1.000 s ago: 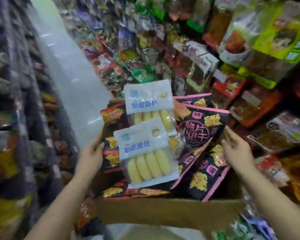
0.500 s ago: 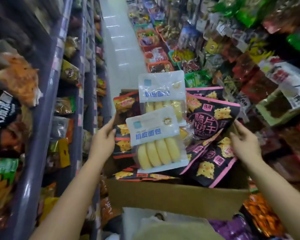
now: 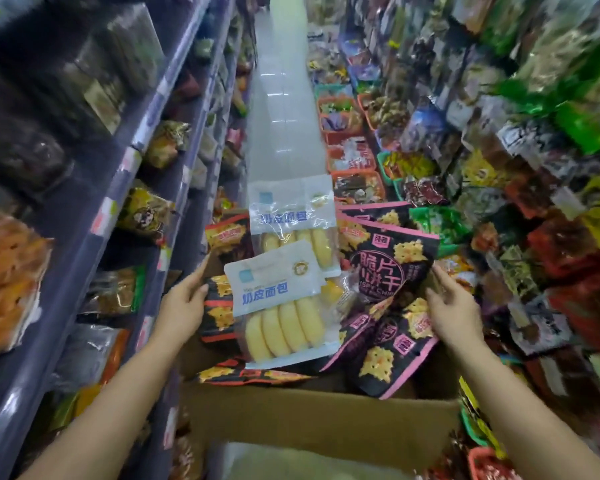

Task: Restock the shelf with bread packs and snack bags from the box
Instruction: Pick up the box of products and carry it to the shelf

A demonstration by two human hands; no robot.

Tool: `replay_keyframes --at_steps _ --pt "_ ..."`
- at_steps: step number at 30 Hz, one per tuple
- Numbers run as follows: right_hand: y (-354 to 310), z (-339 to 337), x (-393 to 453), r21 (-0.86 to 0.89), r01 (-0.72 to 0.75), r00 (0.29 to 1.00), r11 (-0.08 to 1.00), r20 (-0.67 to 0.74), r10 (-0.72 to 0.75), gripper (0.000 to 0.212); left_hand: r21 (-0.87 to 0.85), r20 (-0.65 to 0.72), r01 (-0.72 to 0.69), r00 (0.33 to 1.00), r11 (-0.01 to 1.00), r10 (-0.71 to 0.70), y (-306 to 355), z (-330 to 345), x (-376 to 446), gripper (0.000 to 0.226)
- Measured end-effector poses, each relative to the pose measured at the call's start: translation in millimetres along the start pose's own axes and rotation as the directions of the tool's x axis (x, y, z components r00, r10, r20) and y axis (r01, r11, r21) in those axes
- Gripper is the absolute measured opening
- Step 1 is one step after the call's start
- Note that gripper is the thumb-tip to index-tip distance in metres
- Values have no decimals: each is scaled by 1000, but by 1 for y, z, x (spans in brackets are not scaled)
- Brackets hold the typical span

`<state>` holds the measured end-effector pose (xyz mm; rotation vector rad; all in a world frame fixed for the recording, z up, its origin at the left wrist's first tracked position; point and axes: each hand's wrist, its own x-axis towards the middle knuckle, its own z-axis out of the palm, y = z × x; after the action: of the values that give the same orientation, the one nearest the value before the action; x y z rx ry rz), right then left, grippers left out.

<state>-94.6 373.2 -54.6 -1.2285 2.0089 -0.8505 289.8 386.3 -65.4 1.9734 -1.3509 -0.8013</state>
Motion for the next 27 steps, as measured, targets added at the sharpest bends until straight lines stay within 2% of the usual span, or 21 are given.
replay_keyframes --at_steps 7,12,21,27 --pt "-60 41 137 80 7 999 997 40 -10 51 22 -64 -28 997 999 29 37 11 139 50" --pt "-98 90 235 90 -16 999 996 32 13 51 -47 -27 -25 999 999 23 44 21 255 51" --pt "-187 155 388 -33 -67 998 997 -22 67 49 -48 12 23 1000 999 -23 79 18 455 48" --pt "-228 186 493 13 -61 998 998 -26 61 51 -68 33 3 999 998 0 114 32 567 52"
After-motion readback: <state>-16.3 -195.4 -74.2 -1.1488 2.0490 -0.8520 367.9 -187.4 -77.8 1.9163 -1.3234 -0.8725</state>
